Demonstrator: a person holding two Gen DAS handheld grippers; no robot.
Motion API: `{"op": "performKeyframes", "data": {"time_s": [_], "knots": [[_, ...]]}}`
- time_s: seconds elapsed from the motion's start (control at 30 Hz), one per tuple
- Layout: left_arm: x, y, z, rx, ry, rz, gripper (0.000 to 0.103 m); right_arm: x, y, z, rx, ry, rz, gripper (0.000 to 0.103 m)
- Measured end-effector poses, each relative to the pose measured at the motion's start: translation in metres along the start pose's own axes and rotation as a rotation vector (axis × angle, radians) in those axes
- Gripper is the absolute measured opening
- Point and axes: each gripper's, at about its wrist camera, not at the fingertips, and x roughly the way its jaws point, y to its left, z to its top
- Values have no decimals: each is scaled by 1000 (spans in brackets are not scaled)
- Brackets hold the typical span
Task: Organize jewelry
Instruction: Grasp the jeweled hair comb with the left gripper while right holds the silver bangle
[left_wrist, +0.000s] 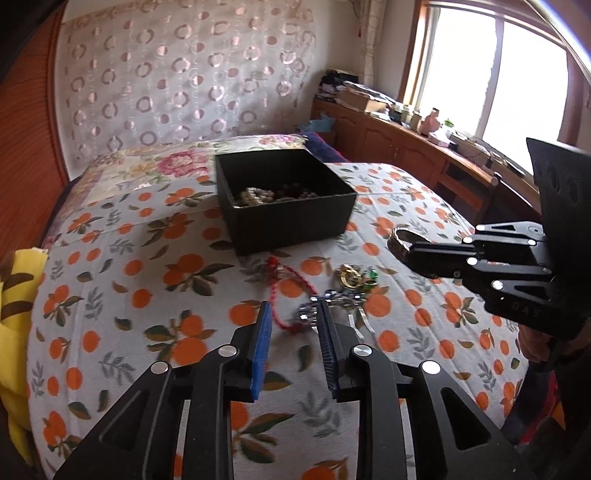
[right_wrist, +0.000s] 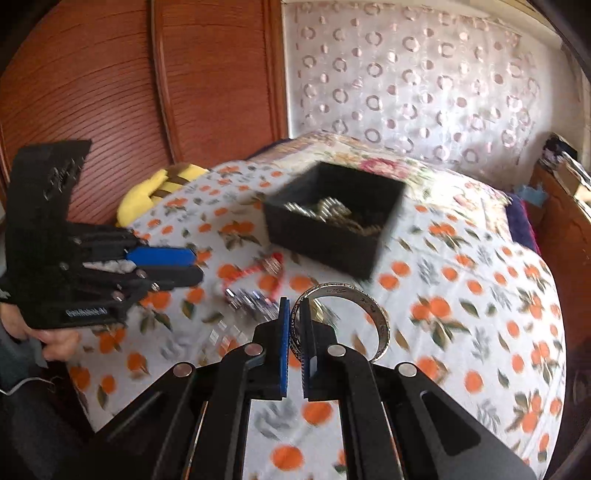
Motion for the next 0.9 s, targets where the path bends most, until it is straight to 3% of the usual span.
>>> {"op": "performKeyframes", "data": {"time_s": [0.27,0.37,0.43,0.9], "knots": [[22,-27,3,51,47,-12,46,-4,-19,-30,35,23,-35,6],[30,-31,5,60,67,-6,49,-4,-24,-33,50,24,-36,6],[36,-34,7,67,80,3,58,-4,-25,-34,55,23,-36,6],[64,-39,4,105,153,60,62,-5,-24,-36,53,21,-33,6]]}}
